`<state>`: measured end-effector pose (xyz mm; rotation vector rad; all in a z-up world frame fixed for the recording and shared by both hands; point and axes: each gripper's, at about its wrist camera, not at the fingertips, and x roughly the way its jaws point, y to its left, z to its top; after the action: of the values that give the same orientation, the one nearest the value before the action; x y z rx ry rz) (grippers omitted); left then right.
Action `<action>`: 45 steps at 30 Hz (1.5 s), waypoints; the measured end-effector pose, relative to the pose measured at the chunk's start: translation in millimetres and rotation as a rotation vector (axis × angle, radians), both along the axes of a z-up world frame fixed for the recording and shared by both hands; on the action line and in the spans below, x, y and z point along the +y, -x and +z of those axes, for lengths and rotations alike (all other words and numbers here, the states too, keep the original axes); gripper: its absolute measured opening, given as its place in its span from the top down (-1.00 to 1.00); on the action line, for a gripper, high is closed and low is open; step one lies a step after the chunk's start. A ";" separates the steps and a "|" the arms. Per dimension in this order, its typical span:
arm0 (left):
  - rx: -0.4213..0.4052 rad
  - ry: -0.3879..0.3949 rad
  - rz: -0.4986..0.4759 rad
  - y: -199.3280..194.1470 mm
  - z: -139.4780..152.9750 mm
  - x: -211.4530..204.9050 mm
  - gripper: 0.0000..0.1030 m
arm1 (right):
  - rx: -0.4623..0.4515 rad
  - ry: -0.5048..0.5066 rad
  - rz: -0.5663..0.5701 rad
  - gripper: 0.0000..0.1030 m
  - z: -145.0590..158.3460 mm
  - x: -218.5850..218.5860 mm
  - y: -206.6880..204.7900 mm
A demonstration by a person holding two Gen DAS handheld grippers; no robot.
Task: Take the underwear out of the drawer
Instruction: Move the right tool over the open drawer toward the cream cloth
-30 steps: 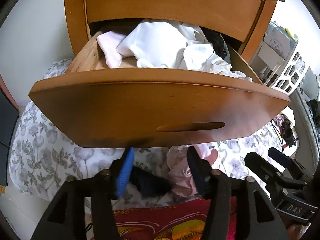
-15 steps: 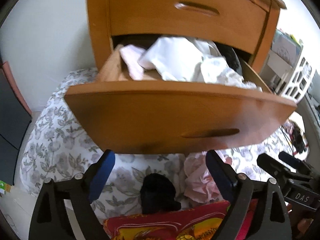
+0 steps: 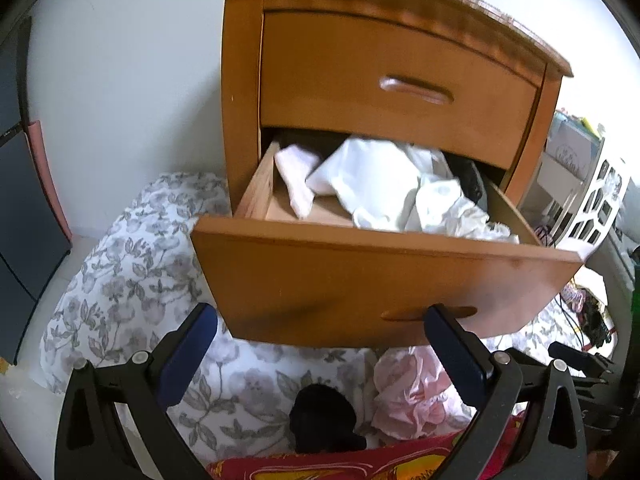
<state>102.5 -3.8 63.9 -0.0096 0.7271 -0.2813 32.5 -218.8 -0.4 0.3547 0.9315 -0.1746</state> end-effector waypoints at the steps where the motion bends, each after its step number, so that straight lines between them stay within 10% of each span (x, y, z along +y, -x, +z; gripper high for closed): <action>1: -0.022 0.006 -0.002 1.8 2.5 1.2 -1.00 | 0.002 0.002 0.001 -1.00 -0.1 0.3 -0.2; 35: -0.027 -0.177 0.038 6.3 -12.1 -10.6 -1.00 | 0.015 0.054 0.017 -1.00 5.2 5.0 -0.3; 45: -0.021 -0.148 0.066 5.3 -13.0 -2.8 -1.00 | -0.102 0.127 0.065 -1.00 50.9 2.5 3.7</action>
<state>97.1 -6.6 50.9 0.1093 0.7235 -0.1638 28.8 -216.2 50.5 0.2136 0.8260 -0.1539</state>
